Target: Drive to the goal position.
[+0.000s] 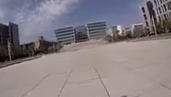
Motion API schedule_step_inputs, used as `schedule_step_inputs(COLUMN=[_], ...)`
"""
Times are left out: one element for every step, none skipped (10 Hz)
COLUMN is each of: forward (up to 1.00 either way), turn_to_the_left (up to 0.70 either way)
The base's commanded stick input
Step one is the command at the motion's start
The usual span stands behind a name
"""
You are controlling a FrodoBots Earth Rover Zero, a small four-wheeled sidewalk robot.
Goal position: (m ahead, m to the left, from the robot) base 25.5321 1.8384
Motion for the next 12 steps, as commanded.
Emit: schedule_step_inputs(forward=[0.70, 0.70, 0.70, 0.70, 0.70, 0.70, 0.70, 0.70, 0.70, 0.70, 0.70, 0.70], turn_to_the_left=[0.00, 0.00, 0.00, 0.00, 0.00, 0.00, 0.00, 0.00, 0.00, 0.00, 0.00, 0.00])
